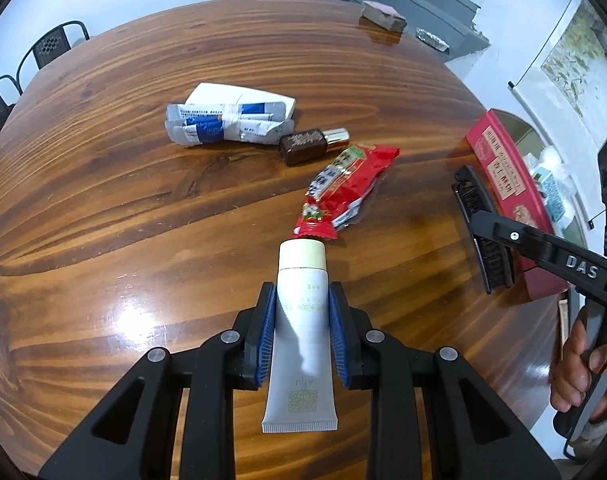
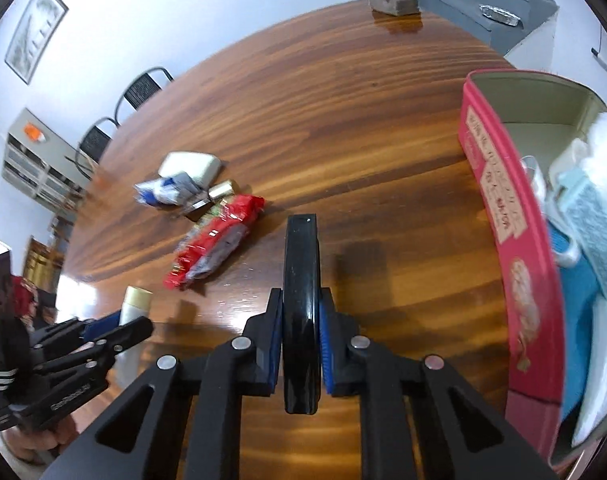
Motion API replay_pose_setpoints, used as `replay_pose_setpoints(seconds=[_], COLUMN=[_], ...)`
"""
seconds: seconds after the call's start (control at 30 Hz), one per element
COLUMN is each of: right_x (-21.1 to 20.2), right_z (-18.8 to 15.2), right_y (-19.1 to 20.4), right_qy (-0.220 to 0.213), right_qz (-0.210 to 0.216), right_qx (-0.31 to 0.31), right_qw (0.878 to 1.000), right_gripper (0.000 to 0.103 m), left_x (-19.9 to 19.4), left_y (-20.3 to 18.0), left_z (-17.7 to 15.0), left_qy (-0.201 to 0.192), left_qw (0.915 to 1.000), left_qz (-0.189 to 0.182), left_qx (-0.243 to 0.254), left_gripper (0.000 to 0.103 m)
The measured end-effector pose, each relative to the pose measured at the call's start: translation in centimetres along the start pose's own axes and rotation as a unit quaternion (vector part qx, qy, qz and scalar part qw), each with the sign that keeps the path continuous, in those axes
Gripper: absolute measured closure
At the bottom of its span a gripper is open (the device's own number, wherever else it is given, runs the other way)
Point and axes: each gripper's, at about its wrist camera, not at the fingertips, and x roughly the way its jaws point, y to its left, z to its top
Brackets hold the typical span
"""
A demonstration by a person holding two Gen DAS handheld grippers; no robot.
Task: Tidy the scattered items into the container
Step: 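Lower the black hairbrush into the tin with the right gripper while the left carries the tube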
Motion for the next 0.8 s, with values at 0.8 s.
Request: replay_pose_setpoints(seconds=[0.8], right_x=[-13.9], right_z=[-0.4], right_y=[-13.7], right_qy=[-0.111], right_qz=[-0.080], right_qx=[0.066], right_qw=[0.988], right_gripper=[0.085], left_x=[-3.0], left_y=[-12.2], left_z=[1.2], left_qy=[-0.041], left_qw=[0.9975], left_qz=[-0.039], left_qx=[0.043], left_gripper=[0.075])
